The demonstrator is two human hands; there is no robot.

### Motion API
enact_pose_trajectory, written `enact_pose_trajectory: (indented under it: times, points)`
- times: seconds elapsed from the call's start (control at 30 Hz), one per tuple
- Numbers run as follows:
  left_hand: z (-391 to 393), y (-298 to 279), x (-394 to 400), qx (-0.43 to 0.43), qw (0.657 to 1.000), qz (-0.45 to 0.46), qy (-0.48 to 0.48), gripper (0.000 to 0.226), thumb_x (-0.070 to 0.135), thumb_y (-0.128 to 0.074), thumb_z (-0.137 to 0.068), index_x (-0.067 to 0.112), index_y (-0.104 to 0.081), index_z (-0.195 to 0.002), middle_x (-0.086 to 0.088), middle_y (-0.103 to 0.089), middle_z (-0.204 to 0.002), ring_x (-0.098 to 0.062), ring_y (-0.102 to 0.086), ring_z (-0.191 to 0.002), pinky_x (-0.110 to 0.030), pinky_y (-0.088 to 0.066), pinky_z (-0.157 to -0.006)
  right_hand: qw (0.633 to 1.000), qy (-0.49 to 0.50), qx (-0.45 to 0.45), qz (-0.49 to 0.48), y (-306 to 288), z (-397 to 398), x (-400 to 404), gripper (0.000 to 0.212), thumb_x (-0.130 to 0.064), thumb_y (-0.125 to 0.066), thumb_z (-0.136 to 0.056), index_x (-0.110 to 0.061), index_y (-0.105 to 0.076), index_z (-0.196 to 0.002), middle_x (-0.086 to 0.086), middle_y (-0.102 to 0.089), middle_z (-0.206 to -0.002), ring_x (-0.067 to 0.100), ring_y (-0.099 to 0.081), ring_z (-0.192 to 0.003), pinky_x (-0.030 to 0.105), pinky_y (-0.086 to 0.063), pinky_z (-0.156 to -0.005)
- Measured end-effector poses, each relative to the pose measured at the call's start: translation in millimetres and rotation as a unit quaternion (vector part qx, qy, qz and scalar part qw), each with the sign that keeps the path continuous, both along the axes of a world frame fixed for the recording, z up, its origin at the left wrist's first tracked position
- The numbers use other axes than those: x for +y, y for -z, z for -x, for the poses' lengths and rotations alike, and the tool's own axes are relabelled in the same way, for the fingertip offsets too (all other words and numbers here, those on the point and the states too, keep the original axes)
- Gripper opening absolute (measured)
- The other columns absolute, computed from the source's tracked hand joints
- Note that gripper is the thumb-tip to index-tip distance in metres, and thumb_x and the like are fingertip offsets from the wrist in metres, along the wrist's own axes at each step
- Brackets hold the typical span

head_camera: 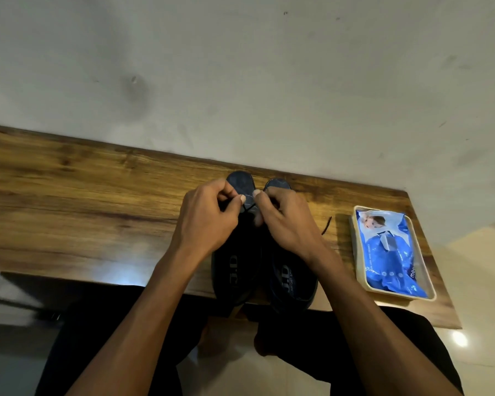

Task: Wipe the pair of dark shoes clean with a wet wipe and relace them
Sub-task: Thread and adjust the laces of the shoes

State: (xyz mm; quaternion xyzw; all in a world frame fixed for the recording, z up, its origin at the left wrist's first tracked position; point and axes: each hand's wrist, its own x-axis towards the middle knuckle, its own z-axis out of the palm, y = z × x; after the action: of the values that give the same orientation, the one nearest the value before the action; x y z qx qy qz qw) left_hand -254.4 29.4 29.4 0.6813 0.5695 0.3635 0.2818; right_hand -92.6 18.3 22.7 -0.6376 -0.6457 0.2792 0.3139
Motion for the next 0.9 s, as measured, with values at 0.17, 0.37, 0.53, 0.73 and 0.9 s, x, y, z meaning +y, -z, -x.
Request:
enact_pose_trajectory:
  times: [0.17,0.37,0.53,0.73,0.9]
  points:
    - [4.0,-6.3,8.5,-0.025,0.999,-0.040,-0.005,0.011,0.025,-0.076,-0.085,0.017,-0.070,-0.080,0.010,-0.067,-0.069,-0.006,-0.062,-0.070,-0.007,-0.039,-0.056,0.946,0.041,0.320,0.044,-18.3,-3.2,5.0,0.048,-0.034,-0.052,-0.106,-0.012,-0.056,-0.065,0.005,-0.059,-0.058,0.027,-0.061,-0.057,0.035,-0.048,-0.058]
    - [12.6,-15.9,37.2,-0.005,0.998,-0.056,0.003,0.010,0.024,-0.081,-0.081,0.020,-0.072,-0.077,0.016,-0.065,-0.068,0.004,-0.059,-0.066,-0.002,-0.037,-0.059,0.910,0.082,0.403,0.055,-38.3,-11.0,18.1,0.032,-0.034,-0.051,-0.107,-0.015,-0.068,-0.087,0.000,-0.058,-0.063,0.014,-0.051,-0.048,0.025,-0.035,-0.045]
    - [8.2,-1.3,54.8,0.132,0.988,-0.075,-0.042,0.027,0.032,-0.078,-0.082,0.023,-0.072,-0.107,0.000,-0.070,-0.099,-0.021,-0.059,-0.101,-0.037,-0.046,-0.091,0.906,0.082,0.407,0.079,-37.9,-15.3,26.3,0.032,-0.029,-0.051,-0.107,-0.005,-0.063,-0.123,0.013,-0.077,-0.106,0.019,-0.070,-0.066,0.025,-0.047,-0.049]
    - [10.5,4.1,47.4,0.145,0.986,0.083,0.001,0.020,0.038,-0.073,-0.088,0.020,-0.071,-0.080,0.001,-0.070,-0.079,-0.017,-0.065,-0.075,-0.028,-0.044,-0.064,0.996,0.057,0.005,0.075,-14.9,-25.2,24.3,0.020,-0.033,-0.062,-0.101,-0.019,-0.074,-0.093,-0.002,-0.076,-0.074,0.002,-0.067,-0.054,0.020,-0.045,-0.051]
    - [2.5,9.6,42.4,0.183,0.965,0.175,0.070,0.027,0.046,-0.074,-0.084,0.019,-0.074,-0.084,0.001,-0.070,-0.083,-0.014,-0.064,-0.077,-0.028,-0.045,-0.063,0.975,-0.025,-0.197,0.103,1.8,-3.9,22.2,0.025,-0.048,-0.067,-0.094,-0.027,-0.079,-0.097,-0.004,-0.075,-0.086,0.013,-0.071,-0.080,0.033,-0.060,-0.073]
